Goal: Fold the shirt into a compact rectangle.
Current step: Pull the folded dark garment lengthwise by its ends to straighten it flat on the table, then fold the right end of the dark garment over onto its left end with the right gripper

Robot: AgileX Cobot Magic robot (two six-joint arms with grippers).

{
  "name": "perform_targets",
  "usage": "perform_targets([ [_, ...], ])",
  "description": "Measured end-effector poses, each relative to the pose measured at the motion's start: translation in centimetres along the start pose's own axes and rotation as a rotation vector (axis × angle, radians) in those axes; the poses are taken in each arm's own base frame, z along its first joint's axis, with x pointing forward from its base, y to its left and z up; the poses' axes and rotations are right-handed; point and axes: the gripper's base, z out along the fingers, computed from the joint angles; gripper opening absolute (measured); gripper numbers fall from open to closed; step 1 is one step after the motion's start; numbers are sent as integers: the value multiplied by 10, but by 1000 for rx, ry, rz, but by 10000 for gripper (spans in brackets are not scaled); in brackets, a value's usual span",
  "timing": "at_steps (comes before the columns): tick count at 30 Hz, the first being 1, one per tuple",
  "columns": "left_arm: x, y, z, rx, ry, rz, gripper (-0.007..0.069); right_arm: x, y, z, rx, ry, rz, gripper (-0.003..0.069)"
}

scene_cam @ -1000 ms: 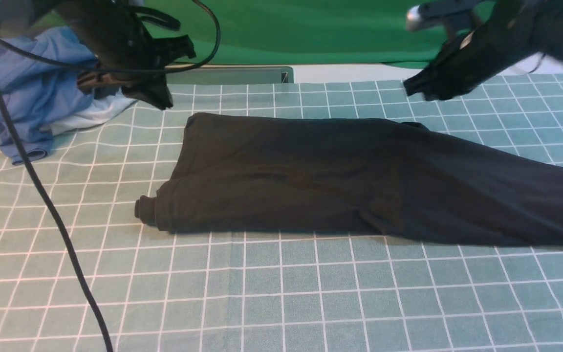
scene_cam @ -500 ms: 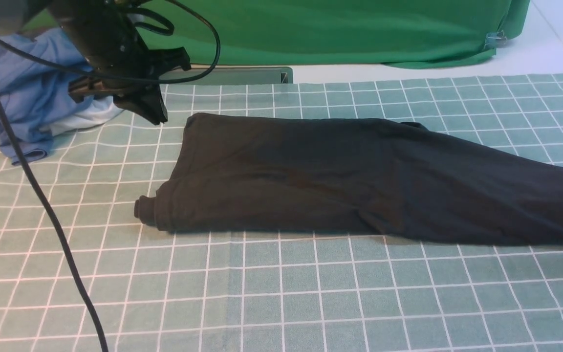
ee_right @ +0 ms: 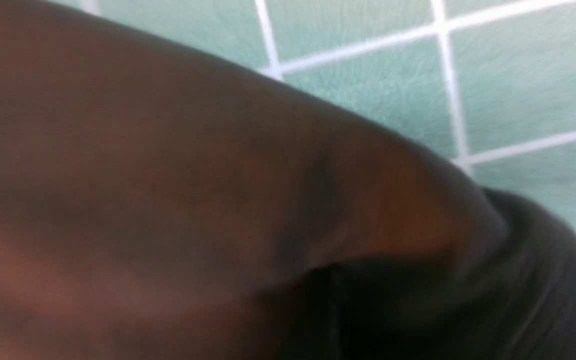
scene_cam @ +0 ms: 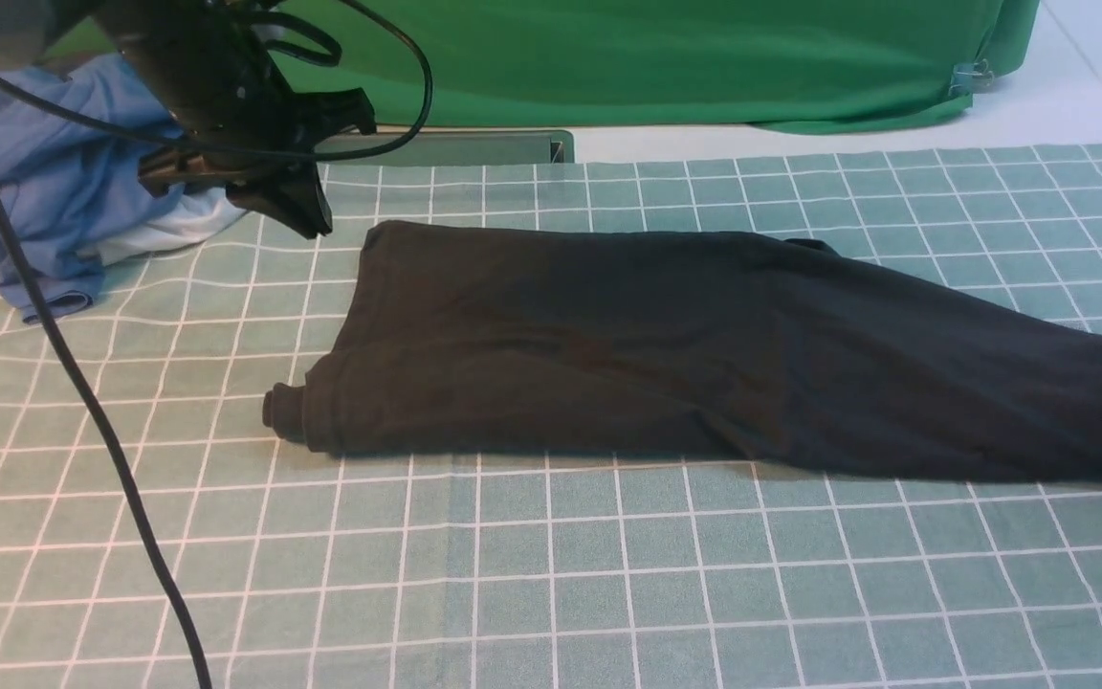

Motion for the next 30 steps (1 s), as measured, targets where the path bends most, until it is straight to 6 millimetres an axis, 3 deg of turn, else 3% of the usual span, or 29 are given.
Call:
perform_targets([
  [4,0,0,0,0,-1,0,15,-1,0,11,-11,26,13,641],
  [7,0,0,0,2,-4,0,15,-1,1,12,-21,23,22,567],
  [8,-1,0,0,2,-6,0,15,-1,1,12,-25,23,24,528],
  [10,-1,0,0,3,-8,-1,15,-1,4,12,-43,29,14,382],
  [11,-1,0,0,3,-8,-1,15,-1,4,12,-45,30,11,382],
  [12,-1,-1,0,6,-8,-2,15,0,6,12,-58,39,-5,248],
  [13,-1,-1,0,8,-7,-3,15,1,6,12,-60,46,-18,165],
  [15,0,-1,0,10,1,-4,15,1,5,10,-57,46,-32,97],
  [19,2,-2,0,24,22,-10,15,5,-8,-2,-33,43,-28,83],
  [22,2,-3,-6,27,10,-8,15,9,-28,-27,-9,-10,13,83],
  [25,4,-8,-24,54,-24,-3,15,14,-43,-60,21,-91,55,83],
  [27,6,-11,-38,67,-51,3,15,19,-45,-79,40,-139,72,83],
  [30,8,-13,-57,77,-89,14,15,25,-33,-108,29,-216,85,83],
])
